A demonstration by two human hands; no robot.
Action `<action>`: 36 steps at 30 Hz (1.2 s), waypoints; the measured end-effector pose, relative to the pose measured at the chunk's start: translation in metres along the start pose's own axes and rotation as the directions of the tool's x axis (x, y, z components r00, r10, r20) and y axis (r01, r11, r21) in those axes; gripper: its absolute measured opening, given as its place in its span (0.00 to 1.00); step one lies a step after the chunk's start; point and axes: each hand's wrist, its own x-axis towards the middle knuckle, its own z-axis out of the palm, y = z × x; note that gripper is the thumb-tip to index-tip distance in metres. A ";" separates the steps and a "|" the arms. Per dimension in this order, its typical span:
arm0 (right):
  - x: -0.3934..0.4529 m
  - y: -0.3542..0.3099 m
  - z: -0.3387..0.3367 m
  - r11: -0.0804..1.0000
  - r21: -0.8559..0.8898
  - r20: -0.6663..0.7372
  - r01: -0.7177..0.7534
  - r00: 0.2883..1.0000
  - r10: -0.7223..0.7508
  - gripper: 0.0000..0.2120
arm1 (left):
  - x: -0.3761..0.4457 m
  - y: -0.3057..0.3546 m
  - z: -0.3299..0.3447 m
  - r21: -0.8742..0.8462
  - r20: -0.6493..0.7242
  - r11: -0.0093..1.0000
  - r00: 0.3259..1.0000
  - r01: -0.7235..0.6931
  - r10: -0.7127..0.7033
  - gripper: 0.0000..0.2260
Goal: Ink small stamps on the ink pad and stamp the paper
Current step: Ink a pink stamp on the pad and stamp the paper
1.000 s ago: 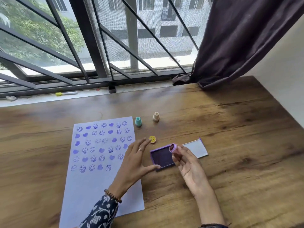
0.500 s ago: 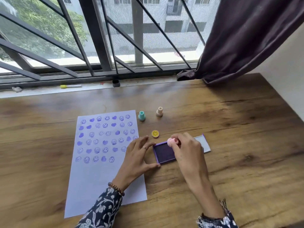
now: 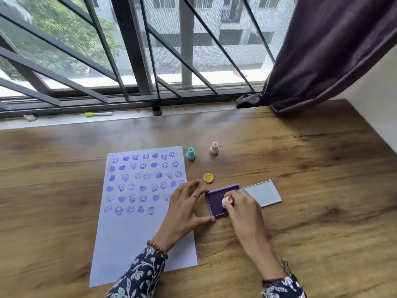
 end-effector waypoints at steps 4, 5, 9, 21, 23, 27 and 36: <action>0.013 0.008 -0.008 0.997 -0.034 0.045 -0.064 0.997 0.065 0.05 | 0.003 0.009 -0.002 -0.036 0.069 0.999 0.998 -0.008 0.011 0.34; 0.014 0.012 -0.011 0.995 -0.042 0.047 -0.085 0.995 0.087 0.06 | 0.002 0.011 -0.005 -0.033 0.060 0.999 0.998 -0.012 0.014 0.34; -0.017 -0.027 0.004 0.993 0.052 -0.074 -0.104 0.991 0.107 0.06 | -0.040 -0.033 -0.047 0.055 -0.049 0.998 0.998 -0.041 0.044 0.31; -0.045 -0.108 0.063 0.976 0.215 -0.159 -0.024 0.986 0.059 0.06 | -0.065 -0.111 -0.119 0.173 -0.042 0.983 0.998 0.062 -0.056 0.42; -0.047 -0.114 0.071 0.992 0.126 -0.191 -0.013 0.981 0.037 0.07 | -0.070 -0.116 -0.116 0.142 -0.075 0.988 0.995 0.068 -0.058 0.41; -0.053 -0.127 0.087 1.000 0.008 -0.214 -0.013 0.977 0.014 0.08 | -0.082 -0.131 -0.114 0.099 -0.119 0.992 0.991 0.073 -0.061 0.40; -0.043 -0.137 0.090 0.989 -0.148 -0.101 -0.007 0.995 -0.008 0.08 | -0.090 -0.145 -0.113 0.073 -0.137 0.995 0.989 0.065 -0.054 0.41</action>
